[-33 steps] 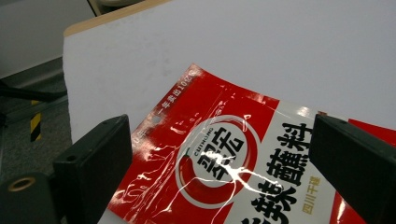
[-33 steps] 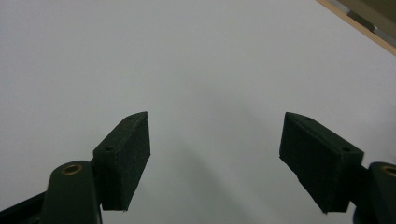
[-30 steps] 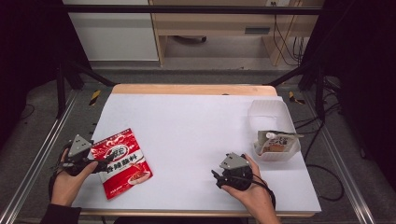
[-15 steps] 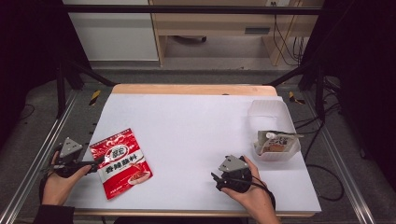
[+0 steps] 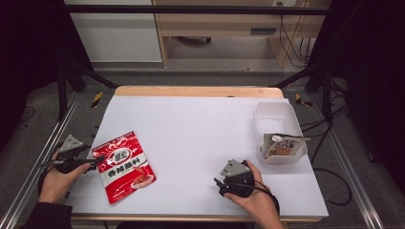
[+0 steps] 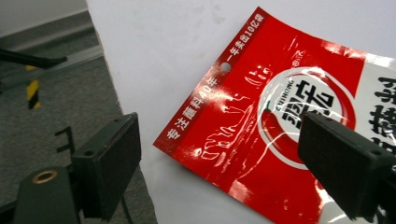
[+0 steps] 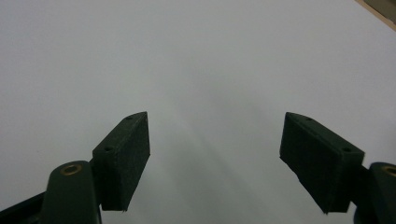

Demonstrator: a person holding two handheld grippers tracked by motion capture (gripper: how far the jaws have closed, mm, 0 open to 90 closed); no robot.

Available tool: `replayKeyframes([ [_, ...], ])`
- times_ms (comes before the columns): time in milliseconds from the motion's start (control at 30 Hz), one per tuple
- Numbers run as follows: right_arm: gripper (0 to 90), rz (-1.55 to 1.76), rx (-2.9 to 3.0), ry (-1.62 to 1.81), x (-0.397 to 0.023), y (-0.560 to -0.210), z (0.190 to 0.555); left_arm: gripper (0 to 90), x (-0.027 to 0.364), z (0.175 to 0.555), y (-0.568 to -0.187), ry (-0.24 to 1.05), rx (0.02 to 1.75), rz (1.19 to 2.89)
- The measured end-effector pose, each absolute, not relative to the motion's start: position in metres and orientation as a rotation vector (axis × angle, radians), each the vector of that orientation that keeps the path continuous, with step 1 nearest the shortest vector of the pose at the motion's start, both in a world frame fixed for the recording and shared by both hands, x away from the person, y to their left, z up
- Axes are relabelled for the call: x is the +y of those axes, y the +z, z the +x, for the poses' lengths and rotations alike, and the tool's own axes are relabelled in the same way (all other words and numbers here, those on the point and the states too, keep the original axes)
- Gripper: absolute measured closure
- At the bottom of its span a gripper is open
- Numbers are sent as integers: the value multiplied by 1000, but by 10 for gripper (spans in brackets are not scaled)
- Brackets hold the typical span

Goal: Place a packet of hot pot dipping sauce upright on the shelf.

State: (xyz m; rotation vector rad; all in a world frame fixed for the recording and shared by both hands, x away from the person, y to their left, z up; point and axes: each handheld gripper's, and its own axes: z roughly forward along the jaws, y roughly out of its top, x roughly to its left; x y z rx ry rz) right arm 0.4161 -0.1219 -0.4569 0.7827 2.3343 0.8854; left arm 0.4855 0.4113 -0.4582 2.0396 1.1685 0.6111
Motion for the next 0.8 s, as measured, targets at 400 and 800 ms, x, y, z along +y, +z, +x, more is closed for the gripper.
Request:
replayKeyframes([
  [400, 244, 781, 2347, 871, -119, -459, 417, 172, 419, 515, -470, 510, 1141, 2092],
  [800, 241, 777, 2354, 874, -119, -459, 417, 191, 415, 516, -474, 445, 1137, 2107],
])
